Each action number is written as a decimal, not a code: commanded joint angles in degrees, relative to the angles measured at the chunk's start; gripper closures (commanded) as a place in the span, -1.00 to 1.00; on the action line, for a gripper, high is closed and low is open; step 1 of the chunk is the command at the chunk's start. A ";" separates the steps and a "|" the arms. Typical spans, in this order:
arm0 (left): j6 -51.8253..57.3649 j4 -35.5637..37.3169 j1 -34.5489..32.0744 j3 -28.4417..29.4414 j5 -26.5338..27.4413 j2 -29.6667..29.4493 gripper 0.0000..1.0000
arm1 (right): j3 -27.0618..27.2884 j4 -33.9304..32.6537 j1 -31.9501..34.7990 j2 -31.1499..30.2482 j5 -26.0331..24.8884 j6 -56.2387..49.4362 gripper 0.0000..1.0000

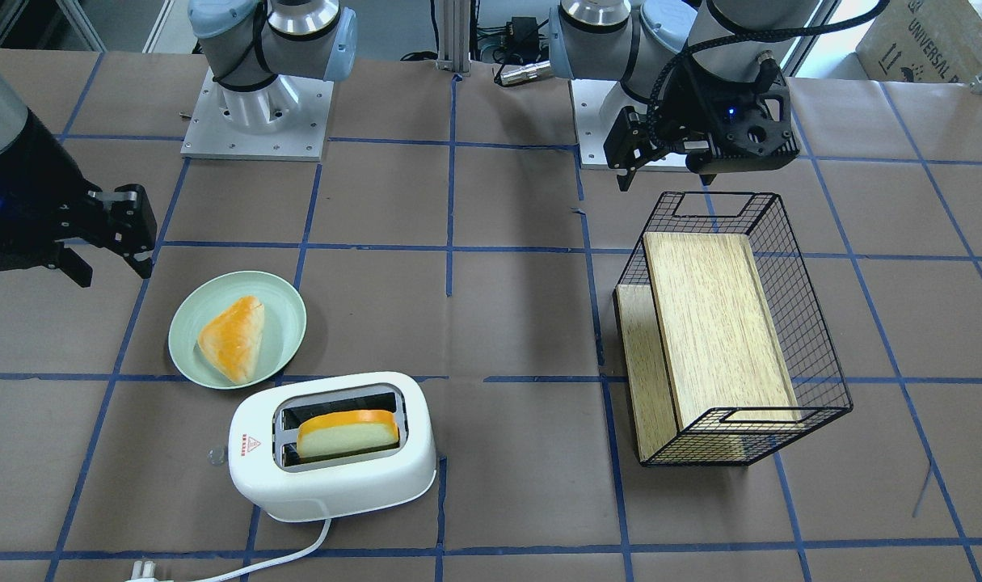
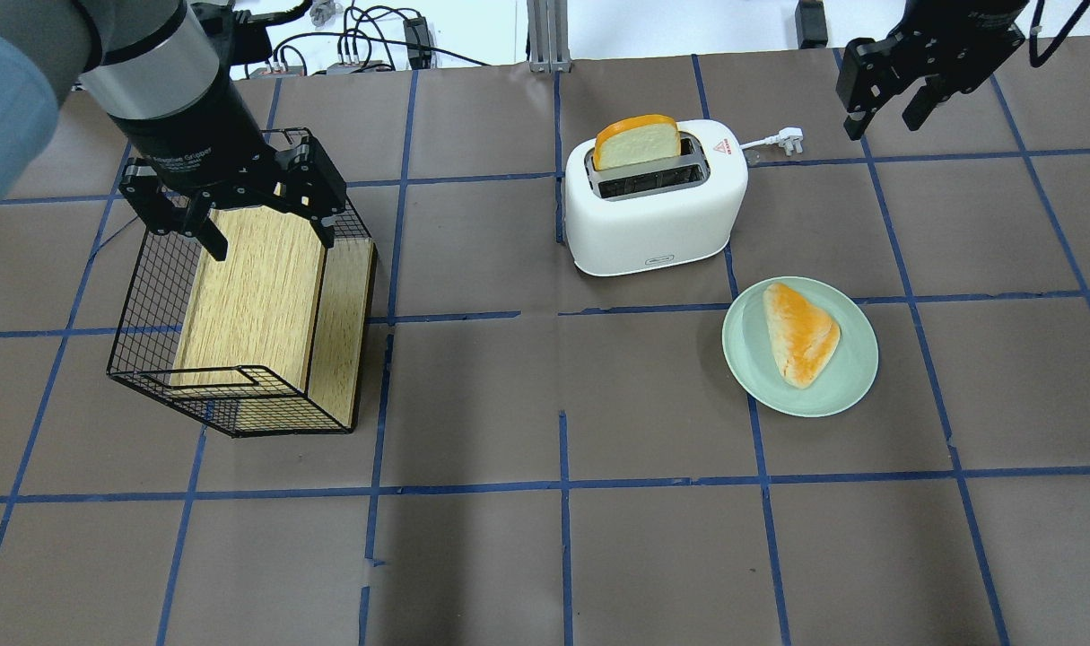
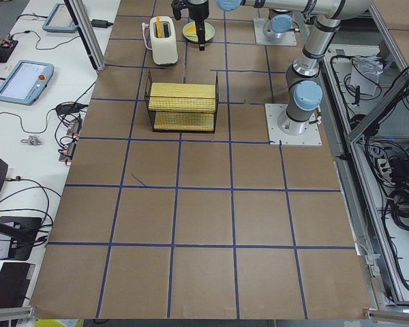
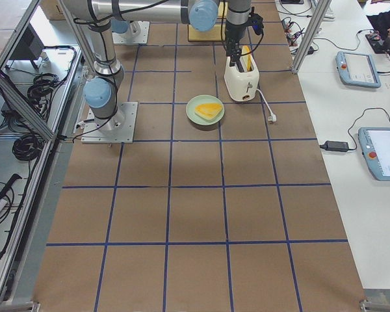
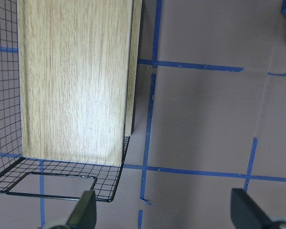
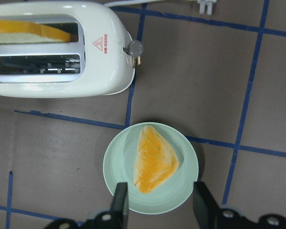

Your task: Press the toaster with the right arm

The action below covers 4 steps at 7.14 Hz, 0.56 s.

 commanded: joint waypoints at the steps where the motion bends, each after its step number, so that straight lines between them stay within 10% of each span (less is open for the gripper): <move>1: 0.00 0.00 0.00 -0.02 0.00 0.07 -1.00 | -0.94 -1.38 -4.05 4.38 10.99 -3.91 0.93; 4: 0.00 0.09 0.00 -0.02 0.00 -0.01 -1.00 | -0.85 -5.78 -3.71 12.37 19.44 -5.06 0.95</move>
